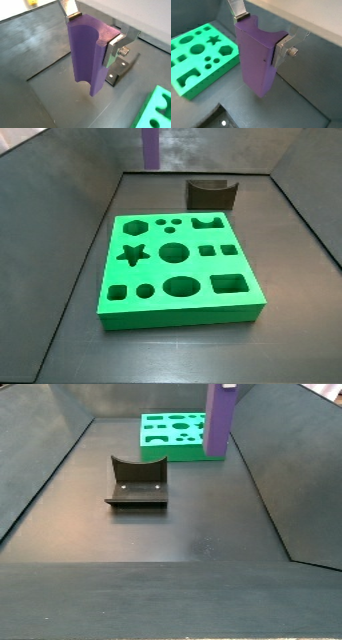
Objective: Pick up the arch object. Move up. Place the arch object on the fixture. Regrasp the arch object. Rotate the arch object. Move to above the board. Insert the arch object.
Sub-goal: Rotate the arch object.
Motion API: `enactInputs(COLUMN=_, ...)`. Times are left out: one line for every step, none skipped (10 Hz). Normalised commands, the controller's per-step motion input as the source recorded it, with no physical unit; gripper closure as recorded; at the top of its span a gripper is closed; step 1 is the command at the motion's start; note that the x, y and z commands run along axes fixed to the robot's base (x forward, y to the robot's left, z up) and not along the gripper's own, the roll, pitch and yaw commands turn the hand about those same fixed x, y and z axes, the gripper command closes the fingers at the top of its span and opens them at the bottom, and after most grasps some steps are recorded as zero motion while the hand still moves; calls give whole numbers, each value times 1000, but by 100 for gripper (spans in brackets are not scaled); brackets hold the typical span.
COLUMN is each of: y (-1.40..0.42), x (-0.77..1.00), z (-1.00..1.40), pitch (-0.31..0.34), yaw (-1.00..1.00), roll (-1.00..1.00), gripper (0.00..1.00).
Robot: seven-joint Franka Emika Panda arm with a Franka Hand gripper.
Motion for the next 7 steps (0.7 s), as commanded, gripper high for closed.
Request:
enactInputs(y=16, x=-27, z=20, pitch=13, yaw=-1000, roll=-35, gripper=100)
enactInputs(y=16, x=-27, z=20, pitch=13, yaw=-1000, roll=-36, gripper=100)
enactInputs(y=16, x=-26, z=20, pitch=15, yaw=-1000, roll=-41, gripper=100)
enactInputs(y=16, x=-26, z=20, pitch=16, yaw=-1000, roll=-44, gripper=100)
enactInputs(y=16, x=-26, z=21, pitch=18, yaw=-1000, roll=-50, gripper=100)
enactInputs(y=16, x=-26, z=21, pitch=20, yaw=-1000, roll=-55, gripper=100)
enactInputs(y=16, x=-26, z=21, pitch=22, yaw=-1000, roll=-62, gripper=100)
